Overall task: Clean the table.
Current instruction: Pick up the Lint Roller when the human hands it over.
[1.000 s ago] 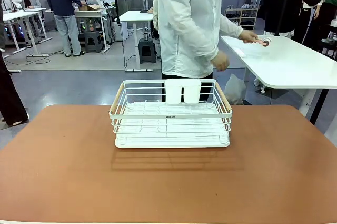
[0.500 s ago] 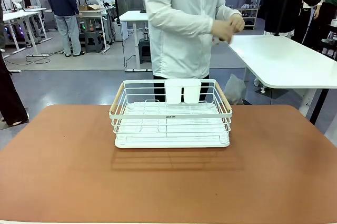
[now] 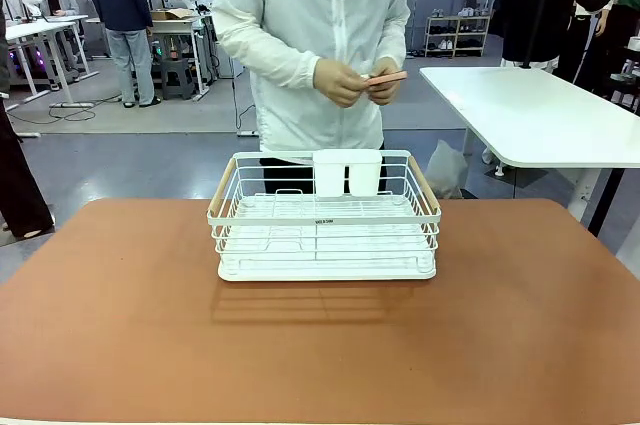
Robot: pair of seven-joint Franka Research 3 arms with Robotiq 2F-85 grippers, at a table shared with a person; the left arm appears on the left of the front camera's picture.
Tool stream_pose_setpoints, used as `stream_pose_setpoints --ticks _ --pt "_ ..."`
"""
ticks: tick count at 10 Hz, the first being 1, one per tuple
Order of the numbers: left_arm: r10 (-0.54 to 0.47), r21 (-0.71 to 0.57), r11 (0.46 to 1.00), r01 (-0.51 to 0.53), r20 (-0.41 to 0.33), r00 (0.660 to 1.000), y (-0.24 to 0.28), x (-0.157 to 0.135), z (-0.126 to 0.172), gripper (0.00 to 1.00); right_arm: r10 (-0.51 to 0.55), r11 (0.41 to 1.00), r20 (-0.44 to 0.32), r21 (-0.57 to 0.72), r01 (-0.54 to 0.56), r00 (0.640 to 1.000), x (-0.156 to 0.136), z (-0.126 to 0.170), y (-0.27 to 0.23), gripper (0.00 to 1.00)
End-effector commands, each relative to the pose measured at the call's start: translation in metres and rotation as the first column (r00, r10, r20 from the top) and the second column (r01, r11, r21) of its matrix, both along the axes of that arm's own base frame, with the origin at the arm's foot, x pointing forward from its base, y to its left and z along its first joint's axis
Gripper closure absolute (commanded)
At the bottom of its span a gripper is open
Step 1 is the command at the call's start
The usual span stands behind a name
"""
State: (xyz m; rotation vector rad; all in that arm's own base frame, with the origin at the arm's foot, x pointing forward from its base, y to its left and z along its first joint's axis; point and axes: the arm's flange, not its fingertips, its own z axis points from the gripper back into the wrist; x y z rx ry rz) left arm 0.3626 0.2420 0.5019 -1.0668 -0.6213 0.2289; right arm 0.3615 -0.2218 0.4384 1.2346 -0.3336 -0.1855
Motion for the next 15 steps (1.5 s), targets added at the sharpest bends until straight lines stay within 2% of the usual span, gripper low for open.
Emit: stream_pose_setpoints --ticks 1,15 --pt "-0.006 -0.016 1.0 0.006 0.015 1.0 0.0012 -0.0011 0.0006 0.0 0.007 1.0 0.009 0.006 -0.007 1.0 -0.0008 0.0015 -0.0001 0.0" --pt "-0.006 -0.016 1.0 0.006 0.015 1.0 0.0012 -0.0011 0.0006 0.0 0.007 1.0 0.009 0.006 -0.007 1.0 -0.0008 0.0015 -0.0001 0.0"
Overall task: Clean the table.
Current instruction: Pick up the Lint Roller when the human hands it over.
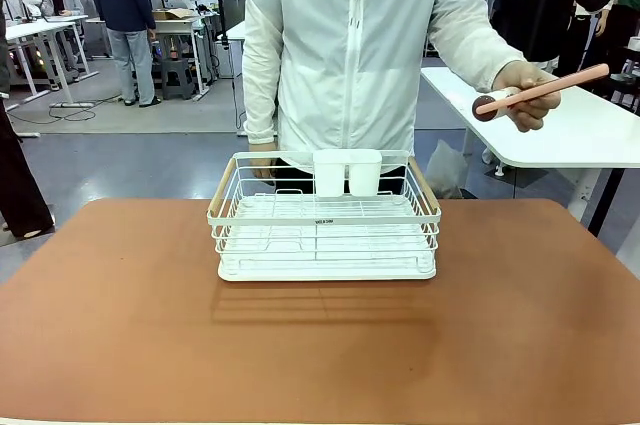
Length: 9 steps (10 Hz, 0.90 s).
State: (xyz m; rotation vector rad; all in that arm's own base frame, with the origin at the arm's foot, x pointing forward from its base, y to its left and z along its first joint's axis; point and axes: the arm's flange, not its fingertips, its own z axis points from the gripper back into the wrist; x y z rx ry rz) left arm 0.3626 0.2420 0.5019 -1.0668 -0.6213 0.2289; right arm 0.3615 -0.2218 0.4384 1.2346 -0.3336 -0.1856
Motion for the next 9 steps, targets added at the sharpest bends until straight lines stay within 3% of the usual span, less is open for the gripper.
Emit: stream_pose_setpoints --ticks 1,2,3,4,7,9 --pt "-0.006 -0.016 1.0 0.006 0.015 1.0 0.001 -0.001 0.001 0.0 0.0 1.0 0.0 0.0 0.0 1.0 0.0 0.0 0.0 0.0" --pt "-0.006 -0.016 1.0 0.006 0.015 1.0 0.001 -0.001 0.001 0.0 -0.137 0.991 -0.079 -0.016 0.136 0.987 -0.011 0.027 0.008 0.0" --pt "-0.006 -0.016 1.0 0.006 0.015 1.0 0.001 -0.001 0.001 0.0 -0.229 0.97 -0.266 0.023 0.244 0.936 -0.03 0.063 0.023 0.0" --pt "-0.006 -0.016 1.0 0.006 0.015 1.0 0.001 -0.001 0.001 0.0 -0.26 0.96 -0.38 -0.001 0.28 0.888 -0.041 0.085 0.044 0.0" --pt "-0.006 -0.016 1.0 0.006 0.015 1.0 0.001 -0.001 0.001 0.0 -0.357 0.925 -0.483 -0.065 0.374 0.799 -0.026 0.123 0.116 0.0" --pt "-0.006 -0.016 1.0 0.006 0.015 1.0 0.001 -0.001 0.001 0.0 -0.37 0.922 -0.497 -0.092 0.377 0.785 -0.008 0.121 0.154 0.0"
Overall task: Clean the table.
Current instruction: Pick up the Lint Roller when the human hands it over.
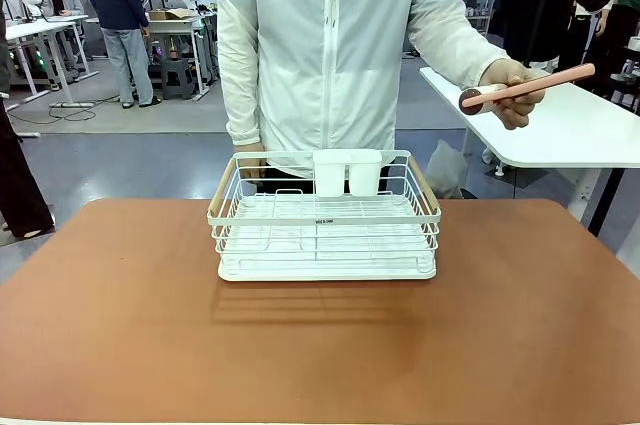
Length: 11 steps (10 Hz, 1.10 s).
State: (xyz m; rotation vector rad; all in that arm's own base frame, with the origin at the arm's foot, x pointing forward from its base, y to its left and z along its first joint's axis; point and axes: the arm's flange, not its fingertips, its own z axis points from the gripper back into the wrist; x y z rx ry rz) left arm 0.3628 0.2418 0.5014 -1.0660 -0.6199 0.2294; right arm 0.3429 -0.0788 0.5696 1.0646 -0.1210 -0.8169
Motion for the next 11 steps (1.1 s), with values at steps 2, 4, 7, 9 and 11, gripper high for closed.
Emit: stream_pose_setpoints --ticks 2,4,7,9,11 --pt "-0.006 -0.017 1.0 0.006 0.016 1.0 0.001 -0.001 0.001 0.0 -0.052 0.998 -0.033 0.016 0.053 0.998 0.032 -0.014 0.036 0.0" --pt "-0.006 -0.017 1.0 0.006 0.016 1.0 0.001 -0.001 0.001 0.0 -0.061 0.998 -0.015 0.005 0.061 0.998 0.045 -0.022 0.053 0.0" --pt "-0.006 -0.017 1.0 0.006 0.016 1.0 0.001 -0.001 0.001 0.0 -0.077 0.997 0.025 0.022 0.076 0.997 0.06 -0.031 0.061 0.0" --pt "-0.006 -0.017 1.0 0.006 0.016 1.0 0.001 -0.001 0.001 0.0 -0.085 0.996 0.055 0.02 0.084 0.995 0.065 -0.034 0.062 0.0" --pt "-0.006 -0.017 1.0 0.006 0.016 1.0 0.001 -0.001 0.001 0.0 -0.078 0.997 0.075 0.032 0.076 0.994 0.068 -0.038 0.061 0.0"
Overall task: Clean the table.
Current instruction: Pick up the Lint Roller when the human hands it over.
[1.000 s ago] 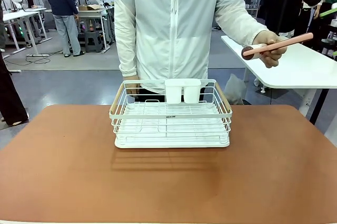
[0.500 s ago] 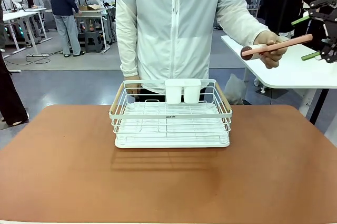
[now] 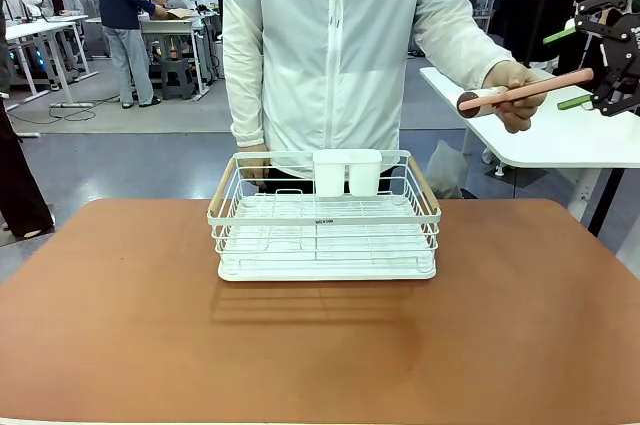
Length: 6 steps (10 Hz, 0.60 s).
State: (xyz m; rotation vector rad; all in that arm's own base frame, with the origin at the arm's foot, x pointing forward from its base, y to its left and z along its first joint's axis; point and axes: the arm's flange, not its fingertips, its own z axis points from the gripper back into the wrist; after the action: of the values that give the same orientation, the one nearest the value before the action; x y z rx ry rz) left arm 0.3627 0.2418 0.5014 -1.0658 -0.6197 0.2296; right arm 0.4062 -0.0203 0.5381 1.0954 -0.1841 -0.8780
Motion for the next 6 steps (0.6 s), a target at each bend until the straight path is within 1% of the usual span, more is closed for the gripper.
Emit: stream_pose_setpoints --ticks 1,6 --pt "-0.006 -0.017 1.0 0.006 0.016 1.0 0.001 -0.001 0.001 0.0 0.009 1.0 0.047 0.005 -0.009 0.999 0.007 -0.01 0.003 0.0" --pt "-0.006 -0.017 1.0 0.006 0.016 1.0 0.001 -0.001 0.001 0.0 0.018 1.0 0.071 0.003 -0.019 0.997 0.008 -0.022 -0.001 0.0"
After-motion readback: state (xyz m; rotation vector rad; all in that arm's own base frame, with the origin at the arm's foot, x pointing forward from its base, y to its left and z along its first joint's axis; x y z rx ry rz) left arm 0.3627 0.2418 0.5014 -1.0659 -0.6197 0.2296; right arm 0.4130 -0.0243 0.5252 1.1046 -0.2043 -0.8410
